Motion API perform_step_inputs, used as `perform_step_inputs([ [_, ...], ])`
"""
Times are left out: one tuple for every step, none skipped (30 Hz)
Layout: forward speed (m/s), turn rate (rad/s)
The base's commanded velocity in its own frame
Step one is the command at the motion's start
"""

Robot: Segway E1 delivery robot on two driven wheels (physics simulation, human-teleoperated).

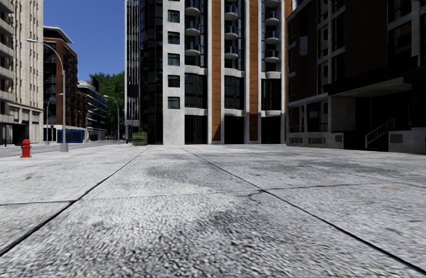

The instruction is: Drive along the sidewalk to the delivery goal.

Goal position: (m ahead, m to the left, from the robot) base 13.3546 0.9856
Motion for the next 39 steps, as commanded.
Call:
perform_step_inputs([
  [2.00,0.00],
  [2.00,0.00],
  [2.00,0.00],
  [2.00,0.00],
  [2.00,0.00],
  [2.00,0.00],
  [2.00,0.00],
  [2.00,0.00],
  [2.00,0.00],
  [2.00,0.00],
  [2.00,0.00],
  [2.00,0.00],
  [2.00,0.00],
  [2.00,0.00],
  [2.00,0.00],
  [2.00,0.00],
  [2.00,0.00],
  [2.00,0.00],
  [2.00,0.00],
  [2.00,0.00],
  [2.00,0.00],
  [2.00,0.00],
  [2.00,0.00],
  [2.00,0.00],
  [2.00,0.00],
  [2.00,0.00],
  [2.00,0.00],
  [2.00,0.03],
  [2.00,0.06],
  [2.00,0.12],
  [2.00,0.19],
  [2.00,0.22],
  [2.00,0.23],
  [2.00,0.23],
  [2.00,0.23],
  [2.00,0.23],
  [2.00,0.23],
  [2.00,0.23],
  [2.00,0.23],
])
